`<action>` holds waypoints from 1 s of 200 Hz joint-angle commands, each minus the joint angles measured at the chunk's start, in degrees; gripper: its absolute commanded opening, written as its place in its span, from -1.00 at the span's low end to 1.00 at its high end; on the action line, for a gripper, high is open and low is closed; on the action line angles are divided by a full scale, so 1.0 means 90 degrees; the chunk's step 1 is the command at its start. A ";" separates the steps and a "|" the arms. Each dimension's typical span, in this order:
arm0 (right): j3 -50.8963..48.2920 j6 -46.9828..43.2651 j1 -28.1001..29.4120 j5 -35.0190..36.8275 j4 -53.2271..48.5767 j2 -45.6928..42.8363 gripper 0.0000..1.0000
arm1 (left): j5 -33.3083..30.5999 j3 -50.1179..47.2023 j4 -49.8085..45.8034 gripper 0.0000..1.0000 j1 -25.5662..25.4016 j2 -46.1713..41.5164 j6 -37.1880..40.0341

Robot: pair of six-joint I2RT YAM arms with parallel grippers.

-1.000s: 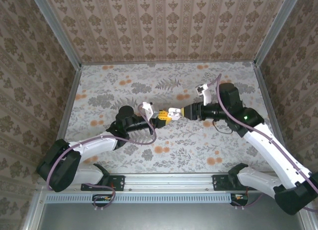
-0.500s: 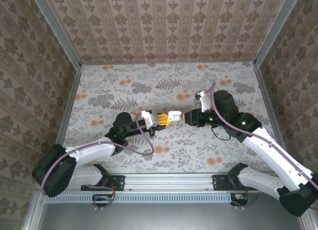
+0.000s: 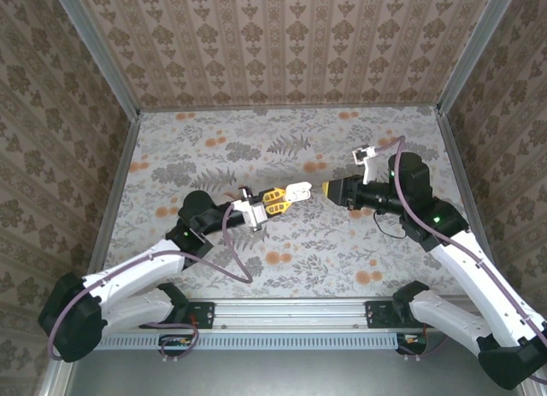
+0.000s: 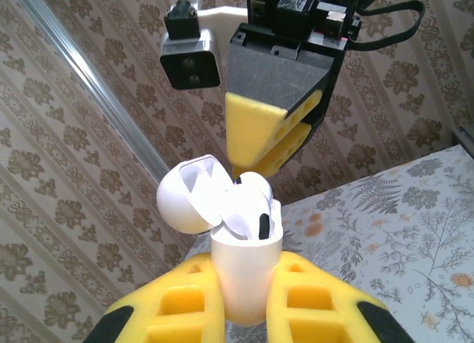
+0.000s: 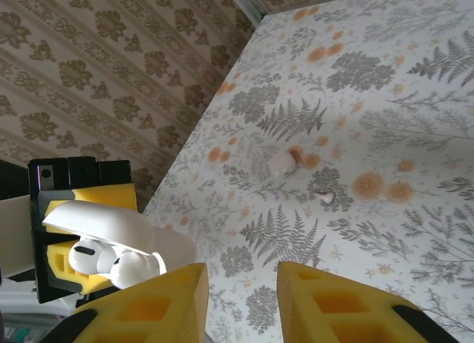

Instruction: Insert the wireless bluetooth earbuds into the charging case

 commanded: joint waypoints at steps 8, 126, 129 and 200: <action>0.0291 0.0053 0.0042 -0.0370 0.0246 0.0096 -0.41 | -0.0017 0.0204 -0.0245 -1.00 -0.0075 -0.0216 0.0451; 0.1136 -0.1067 0.1267 0.0926 -0.0993 0.0813 -0.46 | -0.0046 0.0366 -0.0497 -1.00 -0.0103 0.0004 0.0054; 0.1155 -0.1089 0.1290 0.0944 -0.1005 0.0822 -0.46 | -0.0045 0.0363 -0.0500 -1.00 -0.0103 0.0011 0.0046; 0.1045 -0.1254 0.1510 0.1580 -0.1121 0.0714 -0.32 | 0.0057 0.0407 -0.0456 -1.00 -0.0008 0.0168 -0.0452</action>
